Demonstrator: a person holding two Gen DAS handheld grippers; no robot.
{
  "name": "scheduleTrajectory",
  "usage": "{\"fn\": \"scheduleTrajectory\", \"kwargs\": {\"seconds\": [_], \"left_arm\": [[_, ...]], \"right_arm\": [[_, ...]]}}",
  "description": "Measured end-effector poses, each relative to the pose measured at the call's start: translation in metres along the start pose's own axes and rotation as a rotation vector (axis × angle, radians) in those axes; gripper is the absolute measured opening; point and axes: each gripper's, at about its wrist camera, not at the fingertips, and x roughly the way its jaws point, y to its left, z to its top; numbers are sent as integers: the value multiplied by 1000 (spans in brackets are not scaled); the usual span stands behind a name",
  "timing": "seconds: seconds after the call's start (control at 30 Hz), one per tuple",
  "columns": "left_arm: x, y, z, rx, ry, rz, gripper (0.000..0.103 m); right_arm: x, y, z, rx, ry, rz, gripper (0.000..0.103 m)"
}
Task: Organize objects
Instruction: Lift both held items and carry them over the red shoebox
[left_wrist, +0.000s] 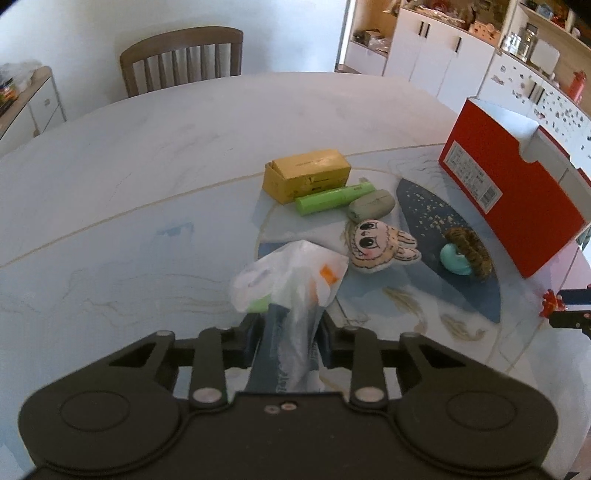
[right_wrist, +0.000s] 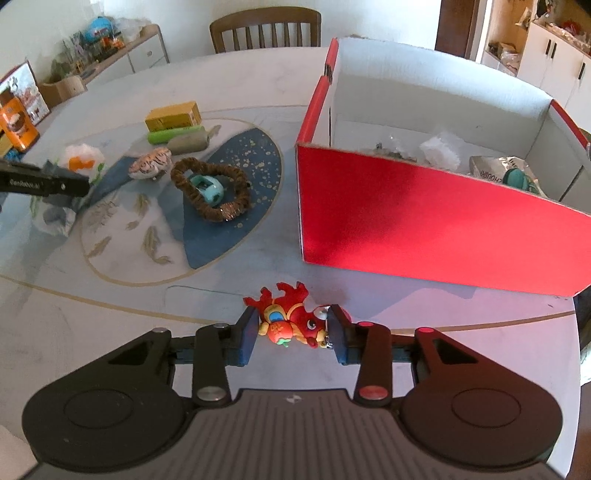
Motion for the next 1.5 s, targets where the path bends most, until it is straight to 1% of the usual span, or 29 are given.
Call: {"fn": "scheduleTrajectory", "kwargs": {"seconds": [0.07,0.17,0.37,0.6,0.83,1.0,1.2,1.33,1.5], "left_arm": [[-3,-2,-2,-19,2,-1,30],[-10,-9,-5,-41,-3,17,29],[-36,-32,-2,-67,-28,4,29],[-59,-75,14,-43,-58,-61,29],[-74,-124,37,-3,-100,-141,29],[-71,-158,55,41,-121,-164,29],[-61,-197,83,102,-142,-158,29],[-51,-216,105,112,-140,-165,29],[-36,-236,127,114,-128,-166,29]], "right_arm": [[-7,-2,0,10,-7,10,39],[-20,-6,2,26,-25,27,39],[-54,-16,10,46,-78,50,39],[-90,-34,23,71,-142,63,39],[-112,-57,38,68,-201,58,39],[-120,-75,51,52,-231,57,39],[-122,-98,71,12,-269,41,39],[-117,-114,84,-3,-283,33,39],[-103,-133,94,-17,-274,36,39]]}}
